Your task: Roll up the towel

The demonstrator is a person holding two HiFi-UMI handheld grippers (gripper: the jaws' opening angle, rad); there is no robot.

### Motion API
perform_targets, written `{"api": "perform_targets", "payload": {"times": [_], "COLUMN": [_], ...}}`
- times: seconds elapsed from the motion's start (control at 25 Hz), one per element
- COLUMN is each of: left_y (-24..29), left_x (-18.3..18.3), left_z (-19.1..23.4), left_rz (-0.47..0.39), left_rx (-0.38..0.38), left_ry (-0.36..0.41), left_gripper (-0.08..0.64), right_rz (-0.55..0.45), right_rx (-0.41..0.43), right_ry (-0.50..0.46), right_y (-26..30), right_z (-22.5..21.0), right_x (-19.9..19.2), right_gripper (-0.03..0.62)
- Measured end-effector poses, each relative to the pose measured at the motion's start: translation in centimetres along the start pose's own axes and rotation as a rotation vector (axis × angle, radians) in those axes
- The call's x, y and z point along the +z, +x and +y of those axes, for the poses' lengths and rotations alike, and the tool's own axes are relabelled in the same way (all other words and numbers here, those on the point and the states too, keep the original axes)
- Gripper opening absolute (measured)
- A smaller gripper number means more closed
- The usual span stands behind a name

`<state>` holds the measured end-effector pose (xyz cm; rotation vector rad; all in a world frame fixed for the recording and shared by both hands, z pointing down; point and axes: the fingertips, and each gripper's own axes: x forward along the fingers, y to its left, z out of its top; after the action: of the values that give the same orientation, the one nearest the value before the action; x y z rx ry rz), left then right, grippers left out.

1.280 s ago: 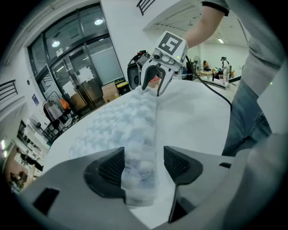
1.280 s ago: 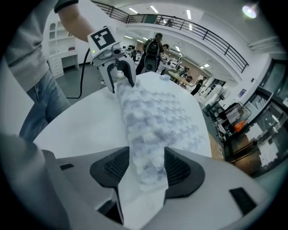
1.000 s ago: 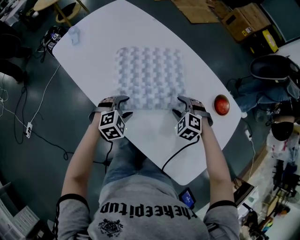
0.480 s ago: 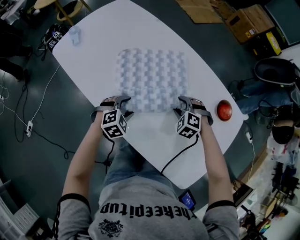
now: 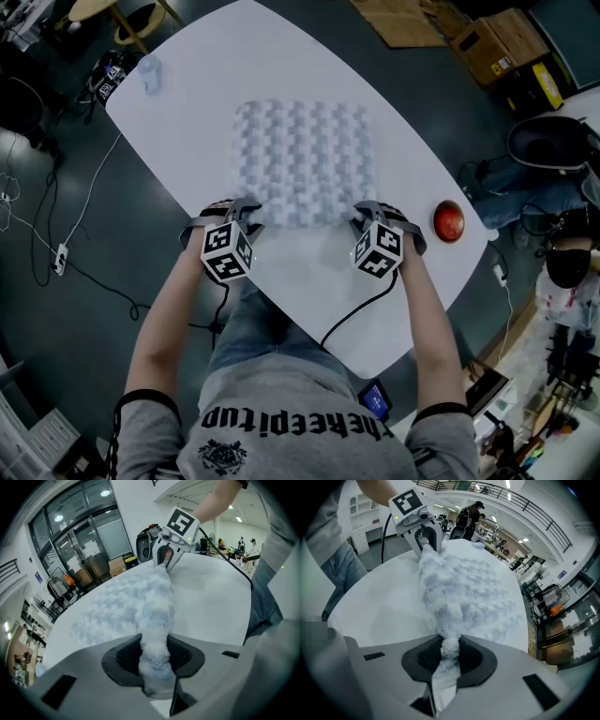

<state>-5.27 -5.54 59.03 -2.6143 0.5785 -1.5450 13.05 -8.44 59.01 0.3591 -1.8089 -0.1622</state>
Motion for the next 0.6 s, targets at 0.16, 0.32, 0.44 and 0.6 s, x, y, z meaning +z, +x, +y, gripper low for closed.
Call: {"api": "perform_targets", "payload": {"times": [0.16, 0.32, 0.44, 0.6], "left_y": [-0.7, -1.5, -2.2, -3.5], "left_x": [-0.1, 0.1, -0.1, -0.6], "left_z": [-1.6, -3.6, -5.7, -8.6], "left_rz": [-0.008, -0.001, 0.004, 0.013], "left_rx": [-0.021, -0.056, -0.102, -0.174], "left_ry": [-0.020, -0.038, -0.051, -0.075], "left_gripper": [0.127, 0.124, 0.124, 0.123], "right_rz": [-0.021, -0.036, -0.045, -0.055], "right_rx": [0.038, 0.078, 0.114, 0.188], "right_ry": [0.031, 0.044, 0.053, 0.068], "right_y": [-1.0, -2.4, -3.2, -4.5], "right_z": [1.6, 3.6, 5.6, 8.5], "right_x": [-0.1, -0.6, -0.8, -0.9], "right_gripper": [0.071, 0.071, 0.071, 0.071]}}
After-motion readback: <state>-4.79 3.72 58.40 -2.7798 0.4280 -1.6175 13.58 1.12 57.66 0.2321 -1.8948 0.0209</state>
